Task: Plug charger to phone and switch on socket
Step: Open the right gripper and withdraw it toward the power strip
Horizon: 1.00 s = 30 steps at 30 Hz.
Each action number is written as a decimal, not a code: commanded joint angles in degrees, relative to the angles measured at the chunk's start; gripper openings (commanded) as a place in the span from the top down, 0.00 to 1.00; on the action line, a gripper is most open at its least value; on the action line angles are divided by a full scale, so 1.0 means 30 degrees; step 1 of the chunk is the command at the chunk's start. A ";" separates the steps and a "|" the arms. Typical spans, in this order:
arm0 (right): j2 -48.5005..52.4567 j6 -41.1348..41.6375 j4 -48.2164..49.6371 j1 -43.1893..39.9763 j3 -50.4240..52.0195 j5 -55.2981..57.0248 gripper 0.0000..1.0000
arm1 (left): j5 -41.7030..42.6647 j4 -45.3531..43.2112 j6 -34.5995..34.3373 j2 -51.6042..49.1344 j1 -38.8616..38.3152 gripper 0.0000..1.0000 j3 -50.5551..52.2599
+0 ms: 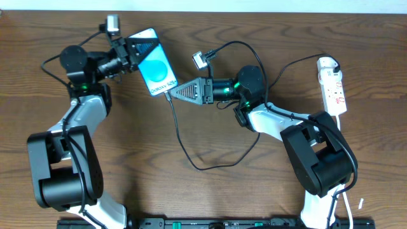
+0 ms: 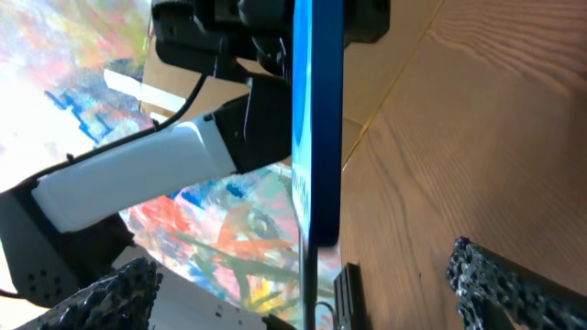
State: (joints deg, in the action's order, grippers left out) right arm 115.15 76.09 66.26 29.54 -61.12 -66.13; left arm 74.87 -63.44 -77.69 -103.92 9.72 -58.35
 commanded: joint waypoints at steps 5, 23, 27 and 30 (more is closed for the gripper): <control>-0.0036 -0.1384 -0.1603 -0.0364 -0.0270 -0.0801 0.01 | 0.0306 -0.0211 -0.0138 0.0423 0.1362 0.93 -0.0226; -0.0539 -1.3639 -2.1915 -0.1756 -0.0270 0.6448 0.01 | 0.0852 -0.0211 -0.0262 0.0423 0.1719 0.93 -0.0226; -0.2324 -1.5045 -2.4953 -0.2004 -0.0270 1.0010 0.01 | 0.0860 -0.0211 -0.0248 0.0423 0.1719 0.92 -0.0226; -0.4080 -1.5453 -2.6542 -0.2084 -0.0270 1.2968 0.01 | 0.0860 -0.0189 -0.0175 0.0423 0.1719 0.93 -0.0226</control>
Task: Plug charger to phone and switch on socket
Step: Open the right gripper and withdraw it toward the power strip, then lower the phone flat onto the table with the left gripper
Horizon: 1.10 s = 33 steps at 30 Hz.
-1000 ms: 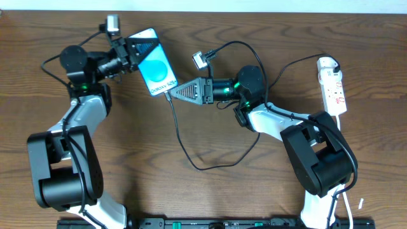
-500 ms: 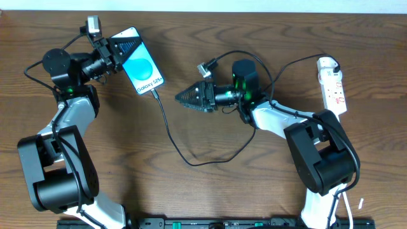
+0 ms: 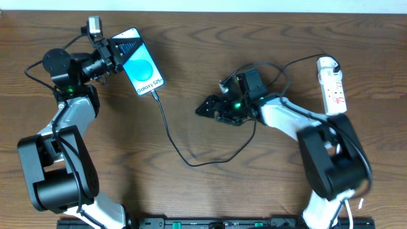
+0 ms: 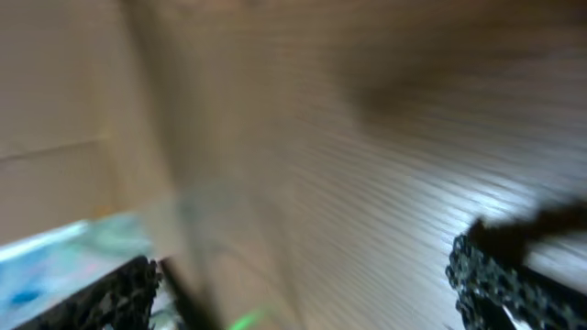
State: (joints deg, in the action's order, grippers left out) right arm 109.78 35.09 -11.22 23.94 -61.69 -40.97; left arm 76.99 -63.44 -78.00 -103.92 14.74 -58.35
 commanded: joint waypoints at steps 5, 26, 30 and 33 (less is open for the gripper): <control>-0.5625 -0.1807 -0.2776 -0.0204 -0.0080 0.9340 0.01 | 0.0262 0.1188 0.0707 0.0423 -0.0073 0.93 -0.0226; -0.8255 -0.2018 -0.5413 -0.0204 -0.0080 1.2713 0.01 | -0.4991 2.0618 1.4440 0.0415 -0.1413 0.93 -0.0226; -0.8255 -0.2018 -0.5064 -0.0204 -0.0080 1.2713 0.01 | -0.7359 2.3773 1.6538 0.0415 -0.1537 0.92 -0.0226; -0.8255 -0.2011 -0.4983 -0.0204 -0.0080 1.3019 0.01 | -0.8735 2.5310 1.7690 0.0415 -0.1661 0.92 -0.0226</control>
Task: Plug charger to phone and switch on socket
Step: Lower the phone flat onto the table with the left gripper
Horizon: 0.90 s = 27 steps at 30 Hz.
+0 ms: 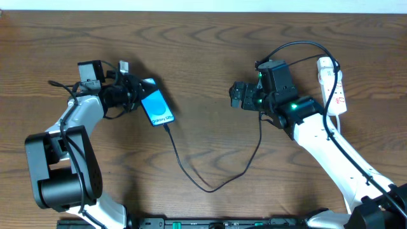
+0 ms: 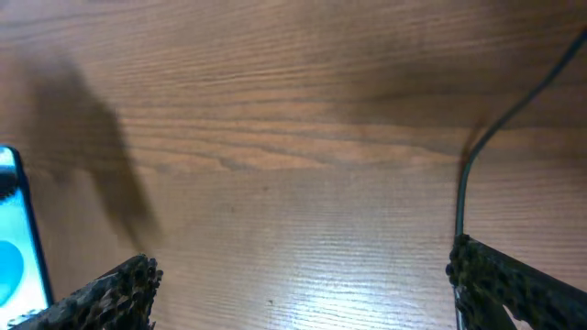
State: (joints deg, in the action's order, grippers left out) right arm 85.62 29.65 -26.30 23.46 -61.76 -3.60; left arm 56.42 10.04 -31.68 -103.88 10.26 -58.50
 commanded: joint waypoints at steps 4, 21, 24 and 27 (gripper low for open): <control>-0.0204 -0.0197 0.0051 -0.0044 -0.0058 0.0597 0.01 | -0.3344 0.1523 0.2616 0.0386 -0.0299 0.92 -0.0175; -0.0197 -0.0197 0.0044 -0.0044 -0.0058 0.0597 0.01 | -0.8349 0.3067 0.2710 0.0372 -0.0670 0.92 -0.0175; -0.0197 -0.0197 0.0044 -0.0044 -0.0058 0.0605 0.01 | -0.8706 0.3497 0.2856 0.0372 -0.0670 0.92 -0.0175; -0.0197 -0.0197 0.0051 -0.0044 -0.0058 0.0605 0.01 | -0.8714 0.3497 0.2856 0.0372 -0.0670 0.92 -0.0175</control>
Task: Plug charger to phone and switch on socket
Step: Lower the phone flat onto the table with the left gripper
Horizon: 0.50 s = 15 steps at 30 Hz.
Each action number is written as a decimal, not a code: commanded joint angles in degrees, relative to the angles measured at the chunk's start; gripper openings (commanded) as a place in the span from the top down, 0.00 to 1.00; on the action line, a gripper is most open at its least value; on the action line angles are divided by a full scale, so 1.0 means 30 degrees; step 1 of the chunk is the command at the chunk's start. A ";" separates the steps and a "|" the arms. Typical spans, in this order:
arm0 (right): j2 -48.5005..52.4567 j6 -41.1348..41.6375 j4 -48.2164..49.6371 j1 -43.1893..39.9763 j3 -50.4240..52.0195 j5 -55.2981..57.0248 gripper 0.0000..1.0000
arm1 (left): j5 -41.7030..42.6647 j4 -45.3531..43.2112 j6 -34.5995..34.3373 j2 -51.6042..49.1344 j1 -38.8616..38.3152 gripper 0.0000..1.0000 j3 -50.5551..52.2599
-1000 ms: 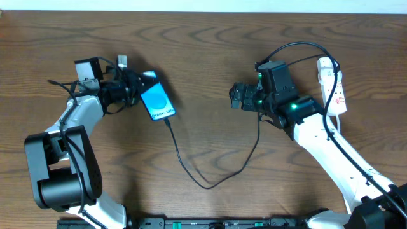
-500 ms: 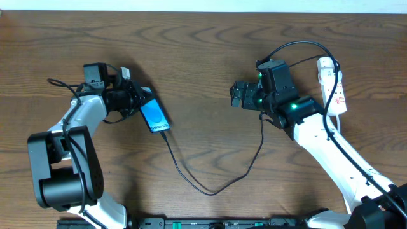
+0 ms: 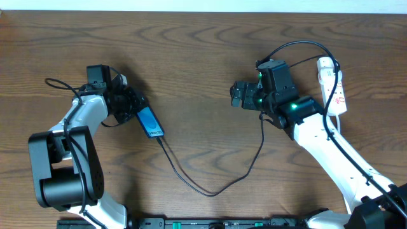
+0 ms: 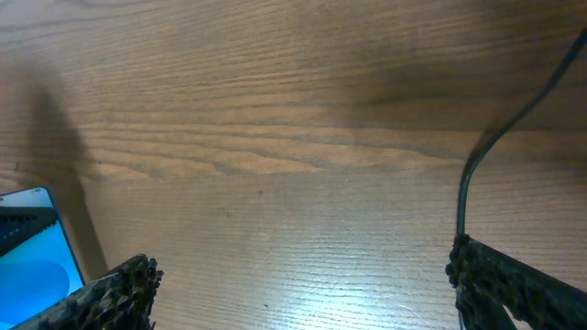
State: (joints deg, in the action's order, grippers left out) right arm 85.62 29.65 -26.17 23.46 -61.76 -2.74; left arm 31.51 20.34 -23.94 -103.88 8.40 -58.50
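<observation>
The phone point(image 3: 149, 121), blue screen up, lies slanted at the left of the table, and its corner shows in the right wrist view point(image 4: 32, 252). My left gripper point(image 3: 135, 108) is shut on its upper end. The black charger cable point(image 3: 210, 189) is plugged into the phone's lower end. It loops across the table and up toward the white socket strip point(image 3: 333, 86) at the far right. My right gripper point(image 3: 236, 95) hovers mid-table, well apart from both. It is wide open point(image 4: 303, 293), with only bare wood between its fingers point(image 4: 110, 293).
The wooden table point(image 3: 203, 44) fills the view. A stretch of the cable point(image 4: 477, 170) runs close past my right gripper's right finger. A black rail point(image 3: 210, 224) runs along the table's front edge.
My left gripper has brought the phone a little nearer the front and lower, so it looks narrower from above and more of it shows in the right wrist view. The right arm has not moved.
First my left gripper held the phone up at the back while my right gripper was at its lower end by the cable. Then the right gripper was away, the cable hanging from the phone. Later the right arm stood open at the right, and the phone came lower.
</observation>
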 commanded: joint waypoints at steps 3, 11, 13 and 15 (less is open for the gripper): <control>-0.0197 -0.0197 0.0000 -0.0044 -0.0058 0.0313 0.01 | -0.1107 0.0087 0.0277 0.0372 -0.0051 0.92 -0.0168; -0.0197 -0.0197 0.0007 -0.0044 -0.0058 0.0313 0.01 | -0.1778 0.0146 0.0270 0.0372 -0.0051 0.92 -0.0168; -0.0197 -0.0197 0.0000 -0.0044 -0.0058 0.0313 0.01 | -0.1778 0.0146 0.0270 0.0372 -0.0051 0.89 -0.0168; -0.0197 -0.0197 0.0000 -0.0044 -0.0051 0.0313 0.01 | -0.1807 0.0146 0.0270 0.0372 -0.0051 0.87 -0.0168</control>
State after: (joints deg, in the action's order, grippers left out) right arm 85.62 29.65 -26.17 23.46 -61.76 -2.72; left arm 26.70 20.60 -23.92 -103.88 8.40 -58.50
